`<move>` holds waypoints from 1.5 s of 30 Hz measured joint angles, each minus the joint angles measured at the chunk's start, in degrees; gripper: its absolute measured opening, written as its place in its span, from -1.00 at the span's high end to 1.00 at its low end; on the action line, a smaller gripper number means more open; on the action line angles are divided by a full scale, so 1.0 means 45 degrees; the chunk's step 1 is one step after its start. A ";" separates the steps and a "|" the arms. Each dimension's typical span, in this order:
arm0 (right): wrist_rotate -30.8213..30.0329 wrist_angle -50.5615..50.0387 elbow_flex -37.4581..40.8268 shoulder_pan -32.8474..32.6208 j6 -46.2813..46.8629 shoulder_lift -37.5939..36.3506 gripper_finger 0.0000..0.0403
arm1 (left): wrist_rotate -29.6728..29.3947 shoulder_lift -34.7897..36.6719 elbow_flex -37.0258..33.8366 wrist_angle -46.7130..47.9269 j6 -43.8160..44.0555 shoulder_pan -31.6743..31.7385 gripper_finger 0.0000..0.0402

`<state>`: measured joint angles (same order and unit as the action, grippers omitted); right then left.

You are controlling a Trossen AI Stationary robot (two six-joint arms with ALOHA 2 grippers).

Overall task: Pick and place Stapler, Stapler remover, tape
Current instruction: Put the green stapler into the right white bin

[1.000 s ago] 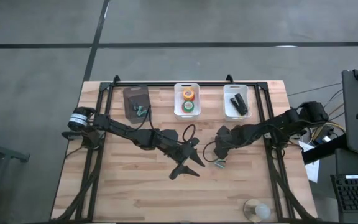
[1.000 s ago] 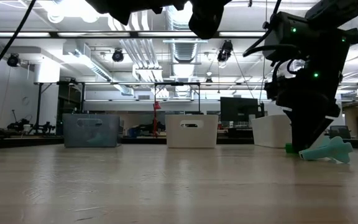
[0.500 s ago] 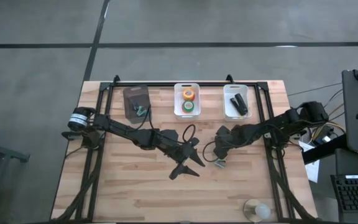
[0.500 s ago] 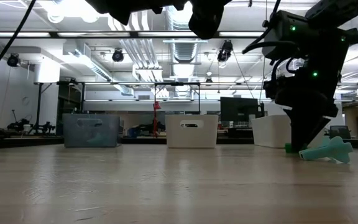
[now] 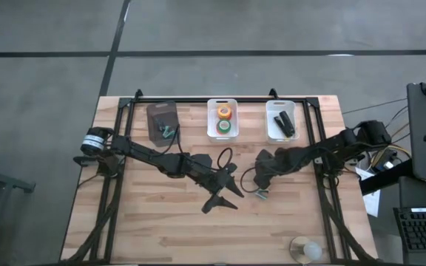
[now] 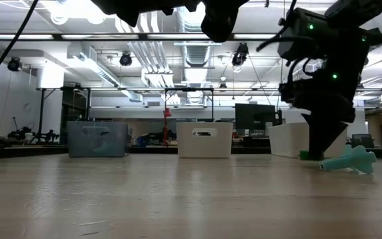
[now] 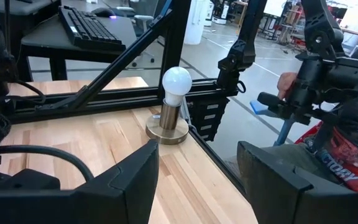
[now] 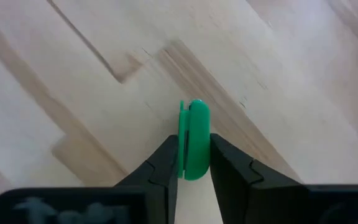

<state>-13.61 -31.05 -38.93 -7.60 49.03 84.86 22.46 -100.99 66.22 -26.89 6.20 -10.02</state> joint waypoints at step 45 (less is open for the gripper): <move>-0.3240 -0.3416 -0.1317 0.6257 -0.2908 -0.2830 0.58 | -0.0489 -0.0005 -0.0010 0.0312 -0.0010 0.0005 -0.09</move>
<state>-28.19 -46.42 -44.86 20.56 35.95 72.12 20.26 -101.01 66.17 -25.49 6.15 -10.00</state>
